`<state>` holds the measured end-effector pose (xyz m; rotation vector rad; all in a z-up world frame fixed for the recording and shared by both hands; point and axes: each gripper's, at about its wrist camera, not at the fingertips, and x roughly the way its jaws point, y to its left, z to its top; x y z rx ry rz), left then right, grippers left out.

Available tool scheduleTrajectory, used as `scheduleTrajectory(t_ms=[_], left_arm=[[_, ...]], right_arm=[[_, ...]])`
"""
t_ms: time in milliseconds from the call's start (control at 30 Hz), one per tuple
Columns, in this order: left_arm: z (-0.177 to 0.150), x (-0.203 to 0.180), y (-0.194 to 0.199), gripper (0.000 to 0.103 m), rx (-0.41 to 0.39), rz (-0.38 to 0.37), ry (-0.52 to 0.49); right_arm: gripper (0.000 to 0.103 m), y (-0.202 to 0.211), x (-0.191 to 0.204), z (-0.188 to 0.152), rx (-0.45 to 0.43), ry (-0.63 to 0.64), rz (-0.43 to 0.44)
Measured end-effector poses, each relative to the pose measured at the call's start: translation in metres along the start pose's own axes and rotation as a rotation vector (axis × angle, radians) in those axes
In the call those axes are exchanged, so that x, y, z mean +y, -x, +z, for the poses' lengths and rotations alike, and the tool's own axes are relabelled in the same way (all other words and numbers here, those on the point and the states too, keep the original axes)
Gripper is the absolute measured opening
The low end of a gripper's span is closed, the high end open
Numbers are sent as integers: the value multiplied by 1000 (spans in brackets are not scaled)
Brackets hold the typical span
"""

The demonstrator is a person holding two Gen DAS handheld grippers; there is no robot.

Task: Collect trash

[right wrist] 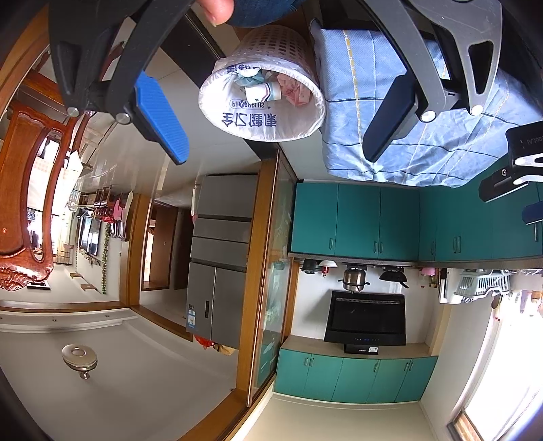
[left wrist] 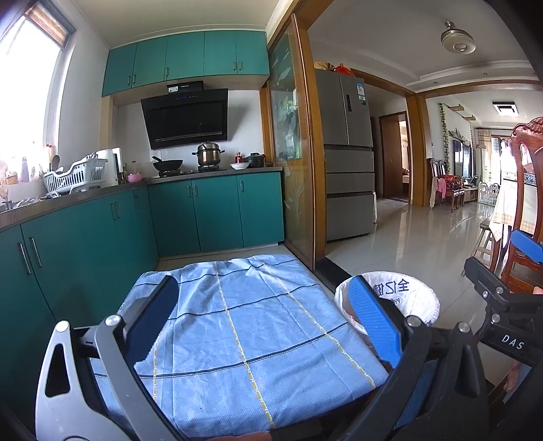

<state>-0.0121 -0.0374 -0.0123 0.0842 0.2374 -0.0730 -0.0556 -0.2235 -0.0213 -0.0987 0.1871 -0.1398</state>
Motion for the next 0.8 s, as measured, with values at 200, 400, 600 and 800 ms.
scheduleTrajectory(t_ms=[200,400,600,800], left_arm=[[-2,-4,-5,100,15,-10,-3],[-3,-8,-9,100,13,-23,-3],[-9,-8,-23,100,45,-40,-13],[-21,21,-57,100,159,6,60]], right_arm=[[100,-6,-1,-3,16,3,3],[100,-9,-4,-3,19,-3,-4],[100,-16,-3,-6,41,-1,-2],[100,-42,13,-15,115,42,28]])
